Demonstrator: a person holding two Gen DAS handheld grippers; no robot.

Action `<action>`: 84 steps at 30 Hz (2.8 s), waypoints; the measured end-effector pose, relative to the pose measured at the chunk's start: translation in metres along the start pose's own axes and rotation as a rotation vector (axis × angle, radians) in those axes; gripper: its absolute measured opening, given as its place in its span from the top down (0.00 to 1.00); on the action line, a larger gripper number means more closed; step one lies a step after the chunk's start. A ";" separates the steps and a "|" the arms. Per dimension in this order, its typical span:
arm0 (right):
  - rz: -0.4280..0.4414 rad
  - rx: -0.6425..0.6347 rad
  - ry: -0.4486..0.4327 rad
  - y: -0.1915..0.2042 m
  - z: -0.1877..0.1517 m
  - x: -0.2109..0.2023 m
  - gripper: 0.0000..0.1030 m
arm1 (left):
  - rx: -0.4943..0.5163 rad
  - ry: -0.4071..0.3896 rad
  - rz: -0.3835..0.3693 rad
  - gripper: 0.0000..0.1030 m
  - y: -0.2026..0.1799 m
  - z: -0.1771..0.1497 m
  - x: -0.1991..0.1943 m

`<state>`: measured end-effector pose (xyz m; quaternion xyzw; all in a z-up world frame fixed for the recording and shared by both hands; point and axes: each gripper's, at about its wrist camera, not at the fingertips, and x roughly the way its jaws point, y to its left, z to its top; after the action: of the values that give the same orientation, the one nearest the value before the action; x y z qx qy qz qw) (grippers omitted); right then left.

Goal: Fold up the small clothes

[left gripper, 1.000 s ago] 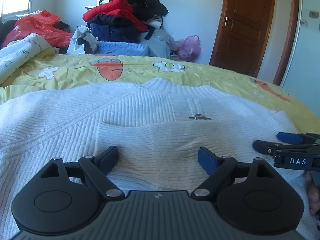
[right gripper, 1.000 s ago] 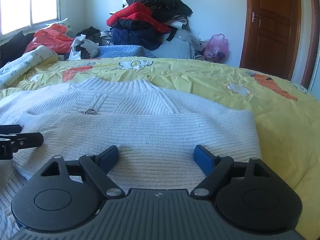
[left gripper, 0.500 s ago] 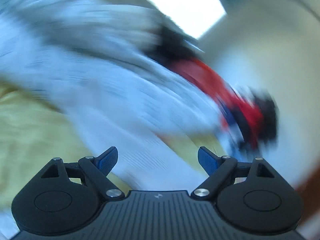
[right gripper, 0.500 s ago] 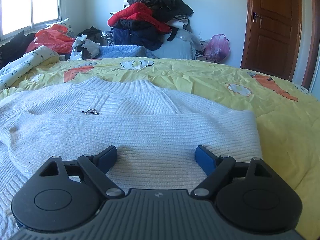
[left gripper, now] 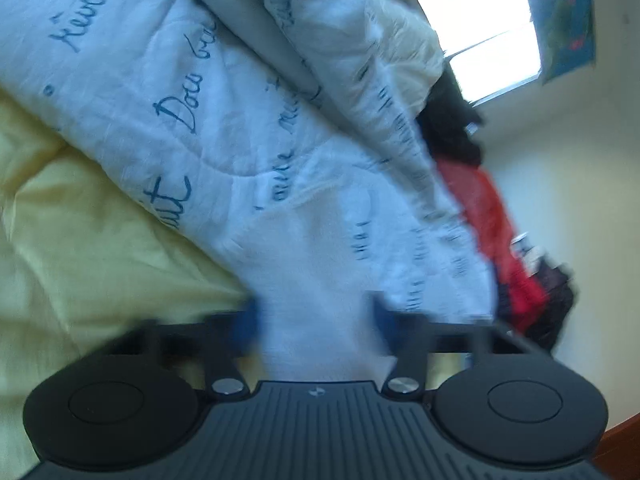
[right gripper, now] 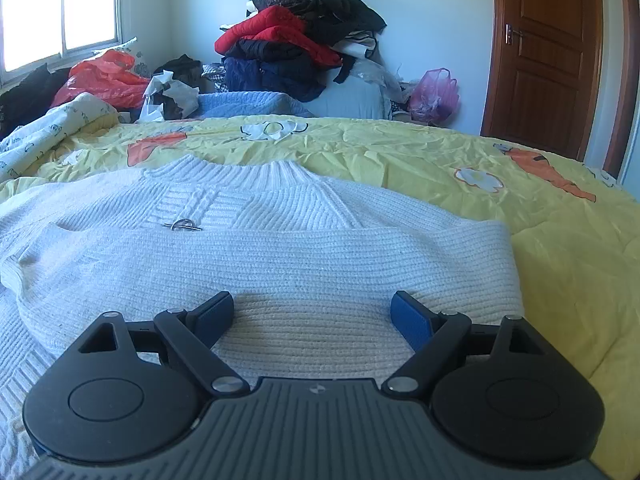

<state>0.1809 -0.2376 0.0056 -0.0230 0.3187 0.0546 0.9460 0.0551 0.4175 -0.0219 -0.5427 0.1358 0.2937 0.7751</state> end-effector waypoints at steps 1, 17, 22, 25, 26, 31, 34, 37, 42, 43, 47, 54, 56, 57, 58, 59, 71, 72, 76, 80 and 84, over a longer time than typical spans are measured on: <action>0.003 0.002 -0.001 0.000 0.000 0.000 0.16 | 0.012 0.014 0.027 0.87 0.002 -0.002 0.004; 0.021 0.019 -0.007 -0.001 -0.001 -0.002 0.14 | 0.649 -0.105 -0.284 0.89 -0.169 -0.180 -0.049; 0.032 0.030 -0.009 -0.003 -0.001 -0.003 0.14 | 0.789 0.100 -0.353 0.89 -0.176 -0.276 -0.041; 0.038 0.032 -0.010 -0.003 -0.001 -0.002 0.13 | 0.889 0.142 -0.325 0.89 -0.169 -0.311 -0.029; 0.040 0.032 -0.010 -0.003 -0.001 -0.002 0.13 | 0.925 0.135 -0.313 0.89 -0.166 -0.316 -0.027; 0.045 0.017 -0.003 -0.001 0.000 -0.001 0.09 | 0.875 0.149 -0.343 0.89 -0.154 -0.306 -0.024; 0.033 0.090 0.015 0.009 0.017 -0.008 0.18 | 0.880 0.130 -0.362 0.89 -0.147 -0.319 -0.043; 0.310 0.329 0.048 0.019 0.045 -0.015 0.14 | 0.885 0.133 -0.372 0.89 -0.148 -0.324 -0.051; 0.697 0.582 0.346 0.061 0.070 0.031 0.10 | 0.938 0.191 -0.452 0.47 -0.153 -0.327 -0.055; 0.716 0.613 0.403 0.067 0.068 0.043 0.10 | 0.948 0.180 -0.457 0.35 -0.153 -0.328 -0.057; 0.667 0.629 0.500 0.085 0.055 0.069 0.11 | 0.918 0.138 -0.477 0.33 -0.148 -0.325 -0.062; 0.673 0.740 0.524 0.078 0.051 0.077 0.32 | 0.778 0.024 -0.456 0.25 -0.138 -0.311 -0.068; 0.677 0.742 0.538 0.080 0.051 0.079 0.32 | 0.777 0.023 -0.480 0.25 -0.138 -0.312 -0.070; 0.682 0.743 0.544 0.083 0.052 0.081 0.32 | 0.796 0.005 -0.484 0.24 -0.138 -0.315 -0.073; 0.685 0.740 0.548 0.084 0.052 0.081 0.32 | 0.809 -0.018 -0.490 0.24 -0.138 -0.317 -0.077; 0.687 0.735 0.551 0.086 0.052 0.082 0.32 | 0.820 -0.034 -0.499 0.24 -0.138 -0.318 -0.080; 0.630 0.649 0.403 0.085 0.050 0.066 0.90 | 0.662 -0.024 -0.356 0.22 -0.132 -0.298 -0.062; 0.635 0.648 0.387 0.082 0.055 0.064 0.90 | 0.666 -0.029 -0.357 0.22 -0.132 -0.298 -0.063; 0.637 0.625 0.348 0.065 0.071 0.055 0.90 | 0.703 -0.049 -0.362 0.18 -0.133 -0.304 -0.067; 0.602 0.626 0.330 0.031 0.074 0.048 0.90 | 0.701 -0.046 -0.355 0.18 -0.133 -0.305 -0.067; 0.538 0.681 0.286 -0.020 0.071 0.036 0.94 | 0.704 -0.044 -0.355 0.17 -0.133 -0.305 -0.067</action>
<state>0.2541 -0.2485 0.0402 0.3659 0.4403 0.1868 0.7983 0.1152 0.0837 0.0009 -0.2524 0.1158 0.1020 0.9552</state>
